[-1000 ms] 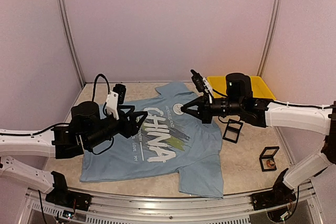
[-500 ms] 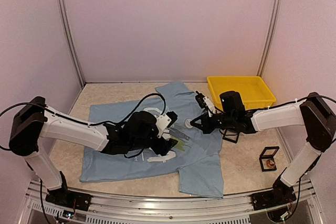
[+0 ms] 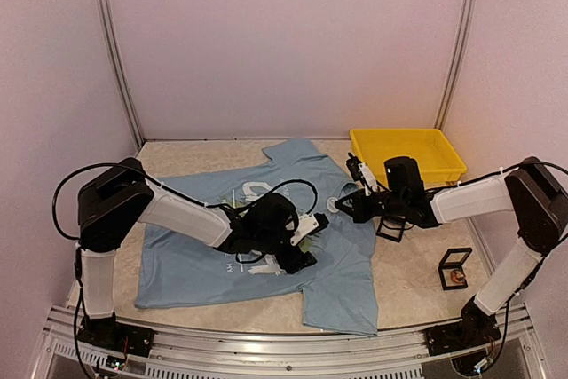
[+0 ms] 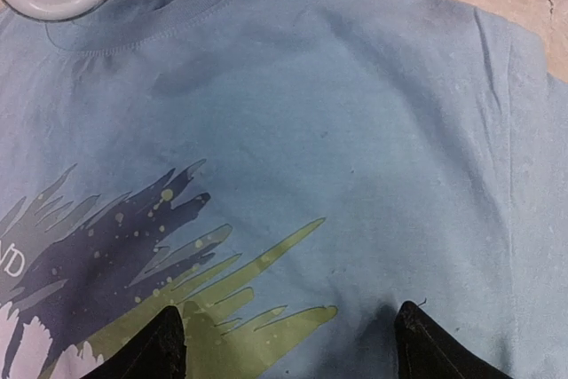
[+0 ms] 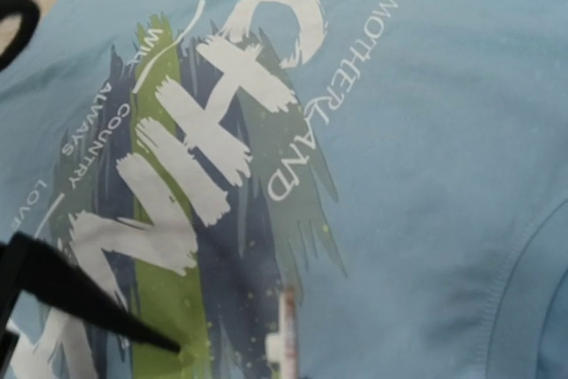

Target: Pin the brooch onto the clothing

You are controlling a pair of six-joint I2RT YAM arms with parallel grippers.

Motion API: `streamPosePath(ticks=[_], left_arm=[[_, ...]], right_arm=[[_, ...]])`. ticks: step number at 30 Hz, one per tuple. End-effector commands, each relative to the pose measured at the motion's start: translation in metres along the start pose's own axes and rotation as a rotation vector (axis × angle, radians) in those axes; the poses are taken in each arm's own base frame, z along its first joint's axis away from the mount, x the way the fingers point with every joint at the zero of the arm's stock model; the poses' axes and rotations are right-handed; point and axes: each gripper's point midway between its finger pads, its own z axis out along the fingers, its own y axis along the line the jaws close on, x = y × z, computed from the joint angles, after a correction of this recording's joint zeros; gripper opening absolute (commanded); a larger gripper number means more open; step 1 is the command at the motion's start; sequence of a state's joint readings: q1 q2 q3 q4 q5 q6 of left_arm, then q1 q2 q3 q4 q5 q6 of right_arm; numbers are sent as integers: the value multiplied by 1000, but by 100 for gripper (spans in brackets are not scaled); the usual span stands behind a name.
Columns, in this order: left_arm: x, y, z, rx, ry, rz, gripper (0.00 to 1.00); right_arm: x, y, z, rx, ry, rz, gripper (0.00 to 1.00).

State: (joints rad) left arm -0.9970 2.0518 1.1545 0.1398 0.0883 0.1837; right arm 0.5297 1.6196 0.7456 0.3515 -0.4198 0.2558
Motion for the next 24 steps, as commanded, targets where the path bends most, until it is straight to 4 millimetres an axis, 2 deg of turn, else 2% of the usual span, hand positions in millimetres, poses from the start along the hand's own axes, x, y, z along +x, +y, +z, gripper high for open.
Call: streamPosePath(ticks=[1,3,5,7,11,13,15,20,24], left_arm=[[5,-30,7,73,5,92,78],[6,-26,8,32,3,100,76],[8,-19,11,-2,10,93,69],[17,-12,15,-31,41,91,56],[28,-14,14,19,55,85,25],[23,-17,8,63,18,59,10],[18,-17,2,97,-25,29,0],[-4,-17,-19,154,-155,-20,0],[-21,-22,-38,205,-244,-26,0]], right_arm=[[-10,-5,-3,13,-42,-3,0],[-9,-5,-2,11,-38,4,0],[-8,-4,-2,-1,-40,2,0],[-8,-2,-2,-12,-42,1,0],[-5,0,0,-29,-34,1,0],[-3,1,0,-34,-27,2,0],[-2,3,0,-50,-25,-2,0],[8,10,5,-98,-18,-25,0],[18,20,6,-129,-83,-106,0]])
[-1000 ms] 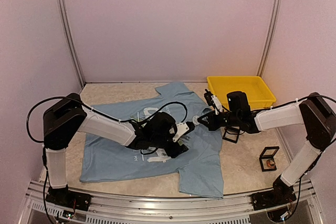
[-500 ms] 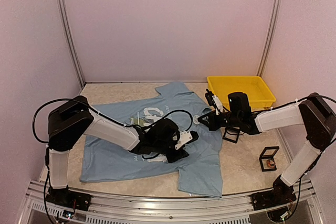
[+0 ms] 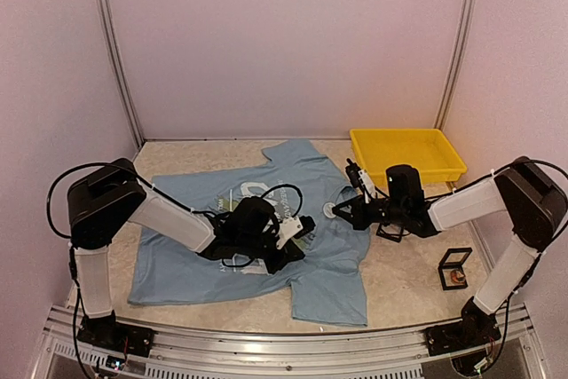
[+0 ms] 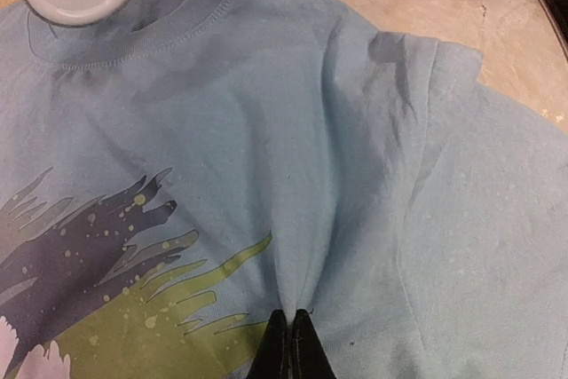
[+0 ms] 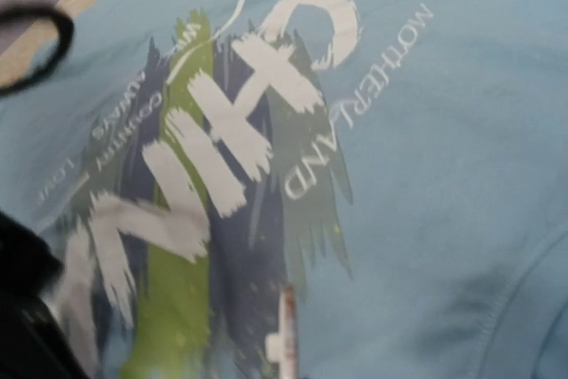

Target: Pin the brooch onto the clothing

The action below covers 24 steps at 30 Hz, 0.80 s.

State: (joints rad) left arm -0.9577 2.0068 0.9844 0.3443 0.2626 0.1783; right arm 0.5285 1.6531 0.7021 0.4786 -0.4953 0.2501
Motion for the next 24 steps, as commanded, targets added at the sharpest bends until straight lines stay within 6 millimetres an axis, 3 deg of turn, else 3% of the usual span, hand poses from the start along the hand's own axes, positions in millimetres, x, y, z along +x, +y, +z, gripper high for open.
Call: streamPosePath(ticks=[1,6,13,18,24], left_arm=[[-37,-12,-20,86,-141,-7,0],[-47,-15,-25,110,-157,-24,0],[-51,-16,-31,127,-171,-19,0],[-51,-18,-33,142,-166,-23,0],[-52,-16,-33,147,-165,-30,0]], right_arm=[[15,14,2,-55,-64,-106,0],[9,36,3,-91,-168,-302,0],[32,68,6,-107,-242,-609,0],[45,73,-4,-68,-288,-709,0],[64,76,2,-66,-233,-747,0]])
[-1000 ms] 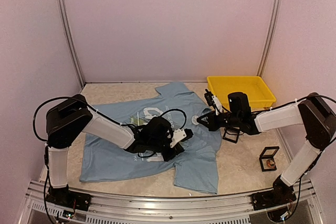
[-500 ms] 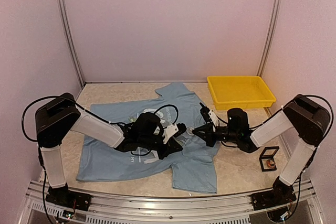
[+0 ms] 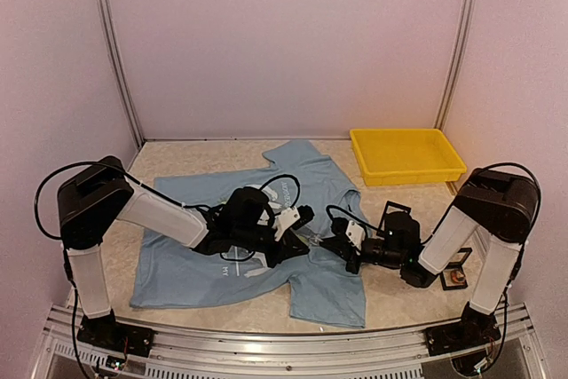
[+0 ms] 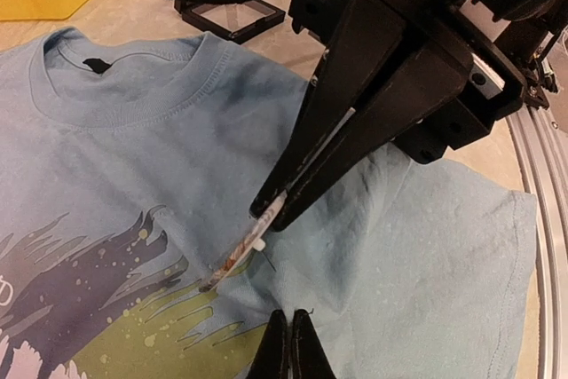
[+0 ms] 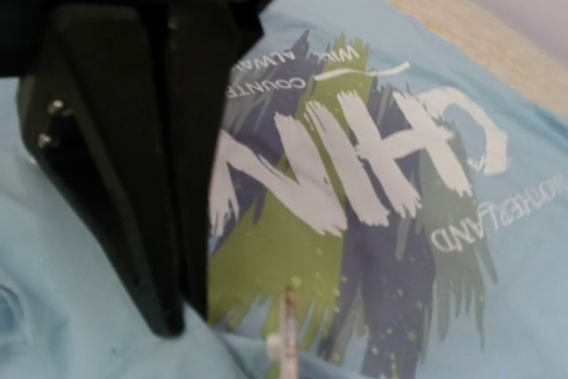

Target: Pin the brooch onto the clothing

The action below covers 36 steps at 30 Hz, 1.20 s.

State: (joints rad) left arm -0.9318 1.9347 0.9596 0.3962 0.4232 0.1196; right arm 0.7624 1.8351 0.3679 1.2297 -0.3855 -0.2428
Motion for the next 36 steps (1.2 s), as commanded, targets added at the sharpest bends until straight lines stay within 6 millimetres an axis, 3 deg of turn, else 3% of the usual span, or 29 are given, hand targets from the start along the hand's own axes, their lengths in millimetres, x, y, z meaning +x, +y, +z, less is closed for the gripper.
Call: streamPosePath(ticks=[1,12,17,24,28,31,36], left_arm=[[-21,-4,-9,24,-49,13,0],[-23,-3,-13,28,-76,27,0],[-25,-1,-13,20,-73,31,0],[-10,3,-8,6,-15,35,1],[-6,7,-11,-6,29,61,28],[-21,7,-21,9,13,75,46],[-31,10,-34,-1,-49,123,49]], right_arm=[[-7,-2,1,46,-26,-97,0],[-2,-1,7,22,16,-164,0],[6,14,8,-61,28,-175,0],[-12,16,4,-111,-65,-71,0],[-12,18,3,-144,-84,-33,0],[-14,18,3,-156,-94,-11,0],[-20,18,5,-186,-116,13,0]])
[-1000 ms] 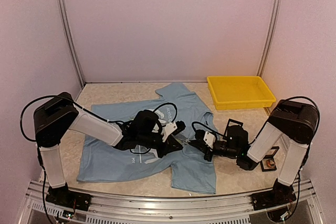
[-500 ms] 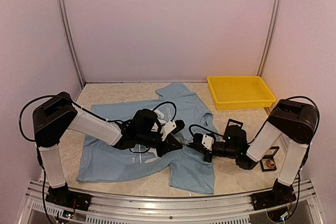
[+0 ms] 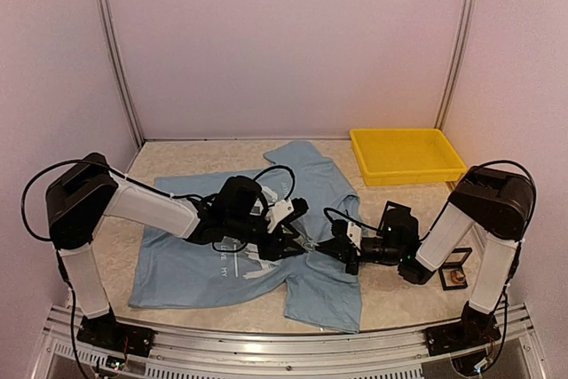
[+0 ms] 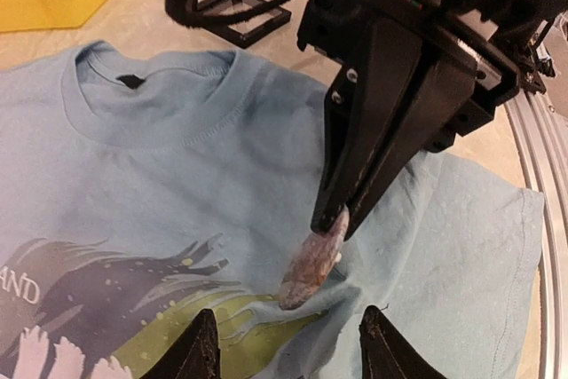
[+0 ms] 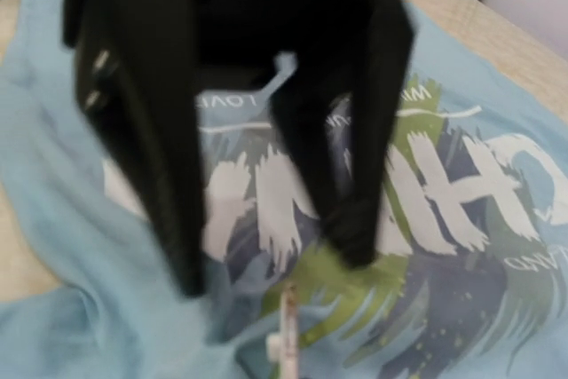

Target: Pin the brooch onto the clothing

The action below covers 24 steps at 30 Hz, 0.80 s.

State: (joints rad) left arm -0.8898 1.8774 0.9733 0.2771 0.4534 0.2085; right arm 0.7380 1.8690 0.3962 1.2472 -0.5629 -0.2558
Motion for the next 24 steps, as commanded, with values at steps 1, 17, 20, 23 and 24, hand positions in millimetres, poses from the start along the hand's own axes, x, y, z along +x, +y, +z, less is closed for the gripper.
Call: streamPosePath(ticks=[1,17,20,23,24], left_arm=[[-26,1,-16,-2,-88,92,48],[-23,8,-6,-38,-142,199,28],[-17,7,-2,-21,-118,204,27],[-15,3,-1,1,-117,210,27],[-15,3,0,4,-121,206,27]], right_arm=[[-13,1,4,-44,-59,24,0],[-16,3,3,-63,-57,8,0],[-18,3,4,-67,-61,7,0],[-19,3,4,-71,-61,6,0],[-20,3,5,-72,-62,3,0]])
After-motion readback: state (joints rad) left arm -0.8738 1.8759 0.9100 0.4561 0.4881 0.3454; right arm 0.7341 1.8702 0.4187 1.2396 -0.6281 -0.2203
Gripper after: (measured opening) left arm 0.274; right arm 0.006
